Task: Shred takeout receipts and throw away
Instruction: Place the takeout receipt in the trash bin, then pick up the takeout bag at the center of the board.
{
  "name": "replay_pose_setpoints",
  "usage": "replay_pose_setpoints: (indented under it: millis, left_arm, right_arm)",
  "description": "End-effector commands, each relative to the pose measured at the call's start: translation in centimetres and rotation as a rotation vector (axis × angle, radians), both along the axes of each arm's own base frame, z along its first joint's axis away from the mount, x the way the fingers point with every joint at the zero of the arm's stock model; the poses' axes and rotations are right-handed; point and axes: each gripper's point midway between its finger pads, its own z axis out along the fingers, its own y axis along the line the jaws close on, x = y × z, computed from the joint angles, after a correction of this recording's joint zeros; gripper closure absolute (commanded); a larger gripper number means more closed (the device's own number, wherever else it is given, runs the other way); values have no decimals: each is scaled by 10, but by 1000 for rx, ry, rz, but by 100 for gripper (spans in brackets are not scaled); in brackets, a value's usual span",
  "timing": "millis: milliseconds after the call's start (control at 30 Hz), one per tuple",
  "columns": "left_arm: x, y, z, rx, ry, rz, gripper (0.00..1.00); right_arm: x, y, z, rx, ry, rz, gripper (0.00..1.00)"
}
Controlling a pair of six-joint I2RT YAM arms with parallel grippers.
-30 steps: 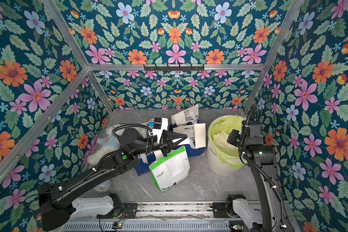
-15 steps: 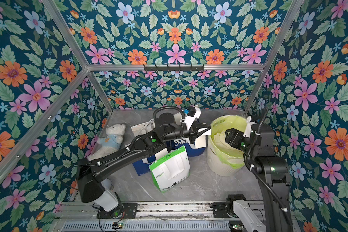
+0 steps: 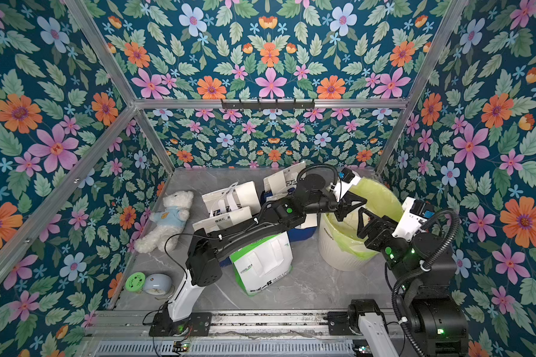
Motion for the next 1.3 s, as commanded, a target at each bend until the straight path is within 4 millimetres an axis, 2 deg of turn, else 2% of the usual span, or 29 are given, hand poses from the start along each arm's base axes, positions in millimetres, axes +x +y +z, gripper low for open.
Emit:
replay_pose_setpoints:
  millis: [0, 33, 67, 133, 167, 333, 467, 633, 700, 800, 867, 967, 1033, 1167, 1267]
  left_arm:
    - [-3, -3, -7, 26, 19, -12, 55]
    - [-3, -3, -10, 35, 18, -11, 33]
    - [-4, -3, -12, 44, 11, -10, 18]
    - [-5, -2, -12, 54, -3, -6, 3]
    - [-6, -2, -11, 54, -11, -7, 1]
    - [-8, 3, 1, 39, -49, -3, 1]
    - [-6, 17, 24, 17, -123, 49, 1]
    - [3, 56, 59, -2, -231, 192, 1]
    - [8, 79, 73, 6, -272, 271, 1]
    - [14, 116, 83, 57, -328, 383, 1]
    - [20, 143, 84, 101, -337, 447, 1]
    - [31, 175, 74, 187, -292, 482, 2]
    - [34, 194, 65, 234, -252, 492, 8]
    - [44, 238, 51, 285, -151, 528, 28]
    - [51, 283, 36, 323, -83, 584, 31]
  right_arm:
    - [0, 6, 0, 5, 1, 37, 19]
    - [0, 7, 0, 5, 0, 40, 19]
    - [0, 7, 0, 4, 1, 42, 19]
    - [2, 7, -2, 0, 4, 43, 19]
    - [4, 8, -5, -2, 9, 48, 19]
    - [9, 10, -11, -4, 27, 59, 19]
    - [10, 10, -9, -11, 18, 62, 19]
    - [12, 18, -4, -23, 19, 112, 19]
    - [14, 24, -3, -17, 27, 149, 19]
    - [18, 38, -2, 0, 52, 231, 19]
    - [19, 50, -2, 21, 73, 301, 19]
    - [25, 69, -4, 67, 114, 419, 19]
    - [27, 81, -5, 98, 128, 496, 20]
    - [26, 101, 0, 131, 186, 626, 19]
    - [21, 125, -13, 8, 276, 716, 18]
